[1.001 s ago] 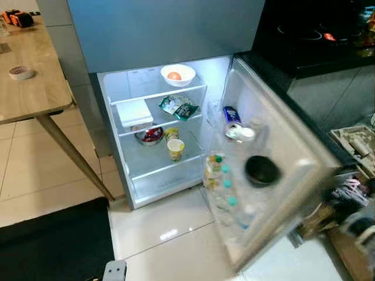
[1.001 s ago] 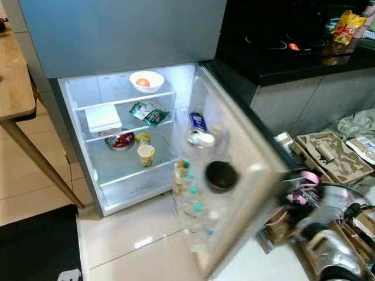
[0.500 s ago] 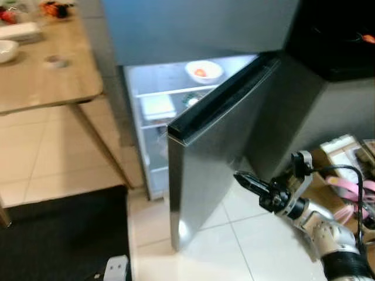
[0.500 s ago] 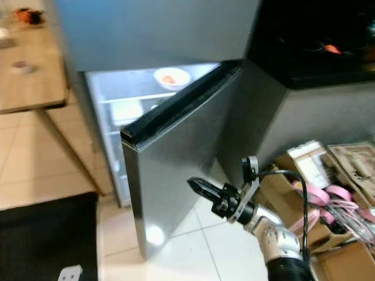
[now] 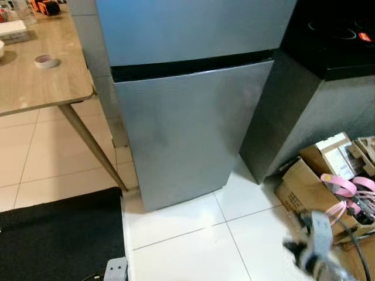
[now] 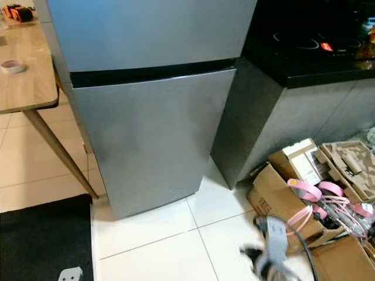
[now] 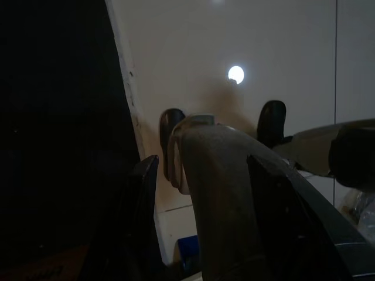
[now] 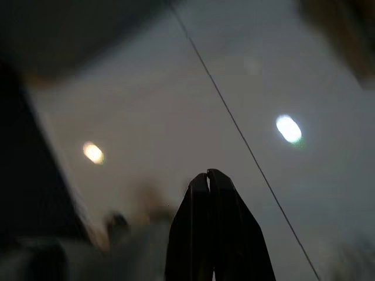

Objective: Restocking fridge

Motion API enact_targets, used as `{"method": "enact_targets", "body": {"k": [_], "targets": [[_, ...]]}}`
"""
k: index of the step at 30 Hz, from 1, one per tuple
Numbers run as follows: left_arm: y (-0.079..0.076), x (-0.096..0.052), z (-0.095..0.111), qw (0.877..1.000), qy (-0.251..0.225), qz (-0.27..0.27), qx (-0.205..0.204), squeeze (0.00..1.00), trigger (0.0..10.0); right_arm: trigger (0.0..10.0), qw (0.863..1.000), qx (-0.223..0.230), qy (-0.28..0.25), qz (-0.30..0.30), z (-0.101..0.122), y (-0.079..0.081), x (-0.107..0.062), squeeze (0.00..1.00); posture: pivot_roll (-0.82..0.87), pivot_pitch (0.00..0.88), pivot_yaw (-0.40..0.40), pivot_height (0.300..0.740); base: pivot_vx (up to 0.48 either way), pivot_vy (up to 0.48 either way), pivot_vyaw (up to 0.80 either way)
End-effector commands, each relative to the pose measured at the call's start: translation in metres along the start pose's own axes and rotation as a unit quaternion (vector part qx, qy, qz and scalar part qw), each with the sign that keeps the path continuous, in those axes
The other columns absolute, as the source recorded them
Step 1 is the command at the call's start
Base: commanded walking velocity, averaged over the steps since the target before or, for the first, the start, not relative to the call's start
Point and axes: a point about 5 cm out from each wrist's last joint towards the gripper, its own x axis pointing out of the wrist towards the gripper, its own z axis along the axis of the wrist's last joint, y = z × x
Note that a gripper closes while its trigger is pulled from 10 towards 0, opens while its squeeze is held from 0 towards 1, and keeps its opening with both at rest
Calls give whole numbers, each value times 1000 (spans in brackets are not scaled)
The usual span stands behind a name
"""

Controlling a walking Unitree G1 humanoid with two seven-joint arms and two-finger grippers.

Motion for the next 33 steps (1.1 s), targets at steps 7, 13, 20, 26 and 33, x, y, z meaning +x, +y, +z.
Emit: {"method": "enact_targets", "body": {"k": [7,13,20,26,33], "targets": [[-3,1,-4,1000,15,-1,12,0,10000,10000,995,-7,90,-52,-62,-5,-13,0,-12,0,-65,740,0,0,0],[-3,1,-3,1000,15,0,20,0,10000,10000,994,-21,93,-54,-63,-5,-13,0,-13,0,-62,740,0,0,0],[-5,2,0,1000,10,1,25,0,10000,10000,992,-67,98,-50,-58,-8,-12,0,-14,0,-70,740,0,0,522],[-10,4,3,1000,7,-4,28,0,10000,10000,989,-95,104,-49,-57,-4,-10,0,-20,0,-65,740,0,0,731],[-10,3,1,999,9,-4,32,0,10000,10000,987,-100,112,-48,-65,1,-11,0,-15,0,-52,740,0,0,731]]}}
